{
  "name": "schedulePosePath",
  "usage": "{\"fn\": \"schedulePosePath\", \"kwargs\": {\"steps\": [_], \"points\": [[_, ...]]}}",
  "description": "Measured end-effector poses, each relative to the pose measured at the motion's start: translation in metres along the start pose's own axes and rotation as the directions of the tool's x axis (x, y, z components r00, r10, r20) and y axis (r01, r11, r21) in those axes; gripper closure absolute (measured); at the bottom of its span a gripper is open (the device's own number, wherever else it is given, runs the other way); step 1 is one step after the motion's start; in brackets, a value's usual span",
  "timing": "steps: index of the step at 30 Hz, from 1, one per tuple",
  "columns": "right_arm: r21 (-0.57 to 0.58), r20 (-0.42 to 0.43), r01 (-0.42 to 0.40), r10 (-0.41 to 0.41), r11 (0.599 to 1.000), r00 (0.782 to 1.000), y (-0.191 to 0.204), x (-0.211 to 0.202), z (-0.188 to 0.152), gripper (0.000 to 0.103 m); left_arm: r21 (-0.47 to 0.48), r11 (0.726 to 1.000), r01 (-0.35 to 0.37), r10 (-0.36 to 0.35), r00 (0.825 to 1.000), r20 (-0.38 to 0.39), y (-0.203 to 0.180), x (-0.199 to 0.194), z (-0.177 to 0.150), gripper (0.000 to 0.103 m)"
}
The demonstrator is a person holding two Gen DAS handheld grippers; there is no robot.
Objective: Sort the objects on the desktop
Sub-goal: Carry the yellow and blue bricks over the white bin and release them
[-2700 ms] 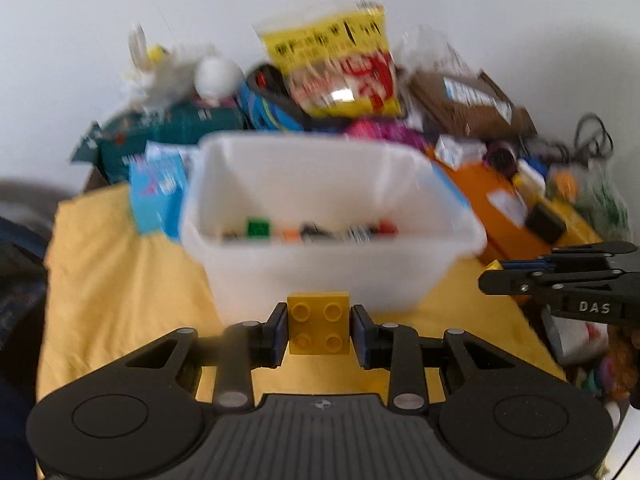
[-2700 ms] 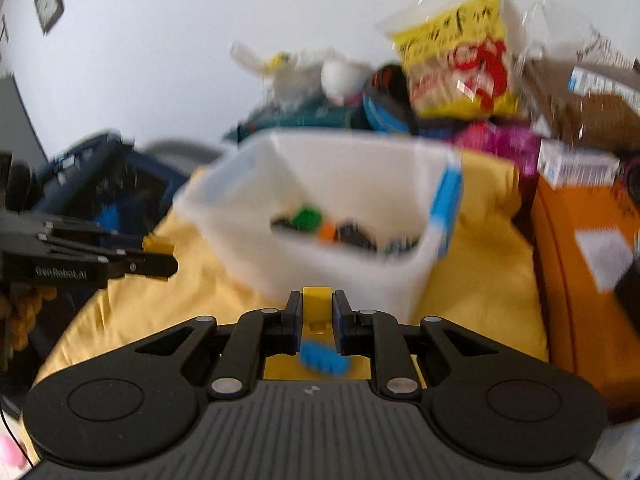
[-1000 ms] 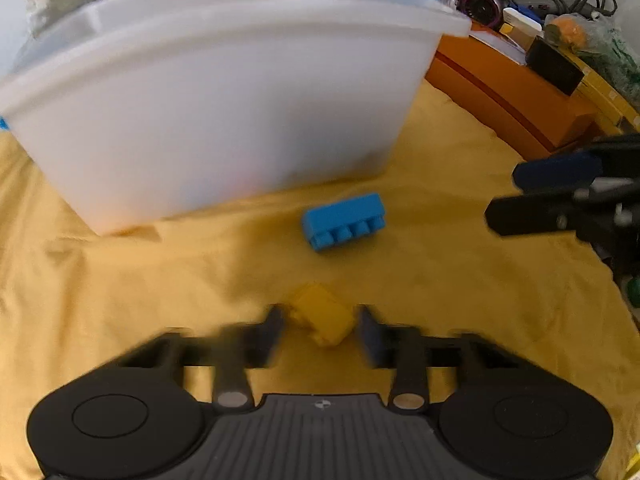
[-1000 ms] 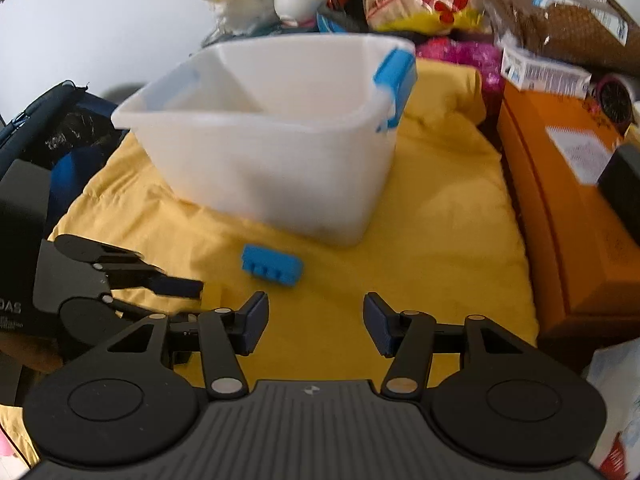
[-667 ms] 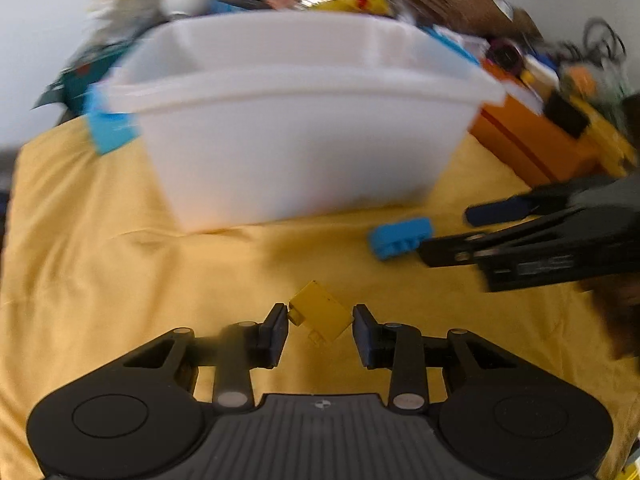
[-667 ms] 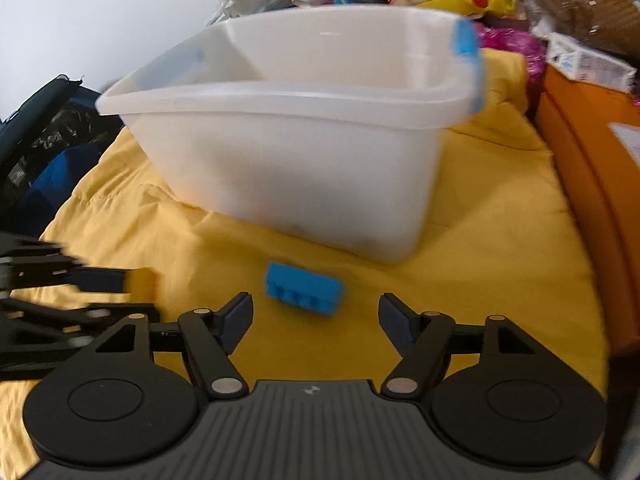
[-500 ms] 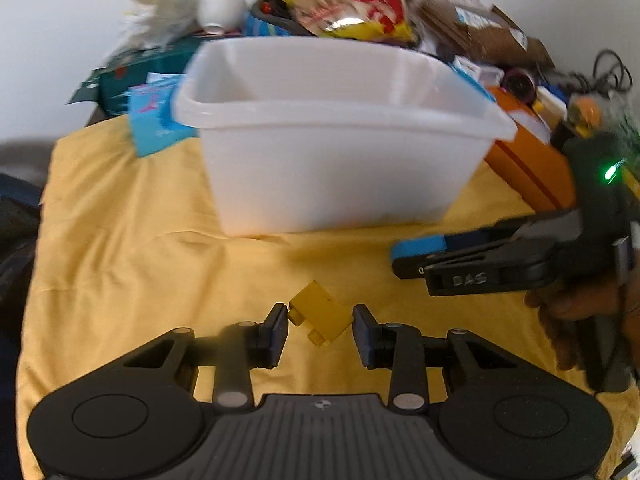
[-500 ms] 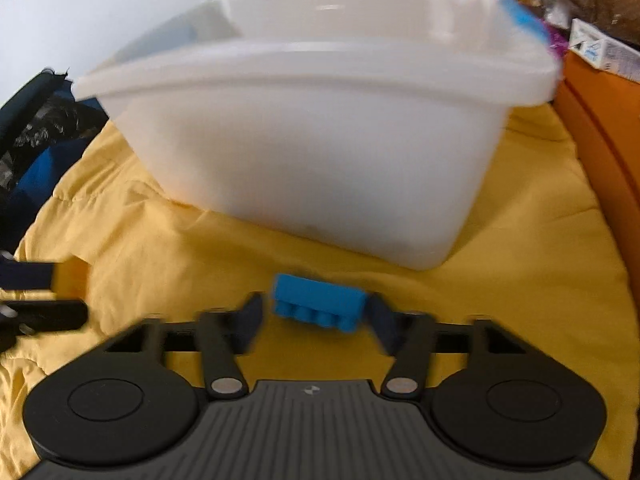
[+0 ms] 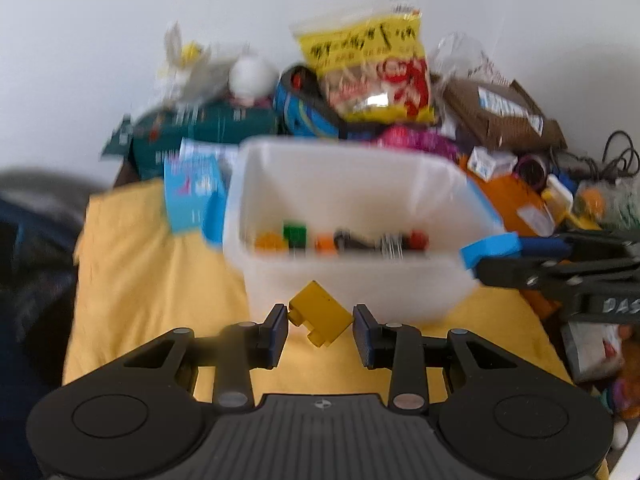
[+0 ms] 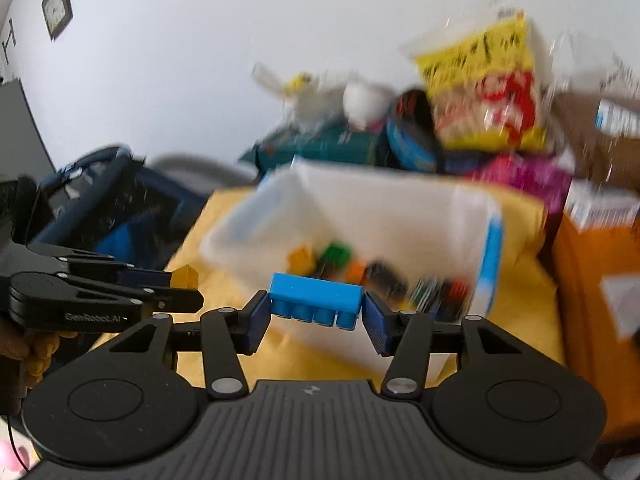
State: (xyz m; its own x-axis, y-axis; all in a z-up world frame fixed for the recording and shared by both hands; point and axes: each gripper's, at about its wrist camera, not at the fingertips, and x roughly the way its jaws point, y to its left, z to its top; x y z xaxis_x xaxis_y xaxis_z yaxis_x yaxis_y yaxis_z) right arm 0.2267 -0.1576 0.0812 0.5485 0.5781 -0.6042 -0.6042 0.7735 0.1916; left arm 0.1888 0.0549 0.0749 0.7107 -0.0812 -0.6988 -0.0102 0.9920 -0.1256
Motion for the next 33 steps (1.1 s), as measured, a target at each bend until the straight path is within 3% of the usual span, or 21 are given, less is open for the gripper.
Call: {"fn": "schedulePosePath", "kwargs": {"steps": [6,13,15,17,18,19,22,24,33], "points": [[0.011,-0.017,0.045,-0.044,0.999,0.999,-0.022,0.014,0.052,0.049,0.048,0.998,-0.033,0.032,0.999,0.036,-0.002,0.008,0.072,0.064],[0.075,-0.145,0.055,-0.044,0.996,0.989,-0.051,0.046,0.086,0.049,0.099,0.991,-0.086,0.087,0.996,0.002,-0.015,0.034,0.128,0.064],[0.094,-0.175,0.054,-0.037,0.994,0.984,-0.058,0.057,0.087,0.047,0.094,0.992,-0.088,0.09,0.996,-0.022,-0.017,0.043,0.133,0.064],[0.103,-0.216,0.058,-0.035,0.993,0.976,-0.061,0.069,0.087,0.038,0.088,0.99,-0.112,0.117,0.991,-0.058,-0.019,0.055,0.137,0.048],[0.1,-0.227,0.067,-0.043,0.993,0.973,-0.062,0.074,0.086,0.025,0.096,0.986,-0.138,0.145,0.986,-0.077,-0.021,0.062,0.138,0.032],[0.09,-0.231,0.082,-0.059,0.993,0.971,-0.062,0.076,0.084,0.017,0.111,0.98,-0.168,0.177,0.981,-0.076,-0.024,0.067,0.137,0.027],[0.055,-0.24,0.089,-0.073,0.995,0.968,-0.059,0.078,0.079,0.016,0.161,0.974,-0.16,0.178,0.978,-0.108,-0.03,0.077,0.135,0.027],[0.04,-0.247,0.083,-0.071,0.996,0.966,-0.058,0.078,0.075,0.015,0.154,0.98,-0.129,0.153,0.976,-0.153,-0.031,0.084,0.133,0.027],[0.017,-0.243,0.087,-0.081,0.996,0.967,-0.057,0.078,0.074,0.012,0.134,0.987,-0.087,0.115,0.97,-0.214,-0.032,0.097,0.126,0.021]]}}
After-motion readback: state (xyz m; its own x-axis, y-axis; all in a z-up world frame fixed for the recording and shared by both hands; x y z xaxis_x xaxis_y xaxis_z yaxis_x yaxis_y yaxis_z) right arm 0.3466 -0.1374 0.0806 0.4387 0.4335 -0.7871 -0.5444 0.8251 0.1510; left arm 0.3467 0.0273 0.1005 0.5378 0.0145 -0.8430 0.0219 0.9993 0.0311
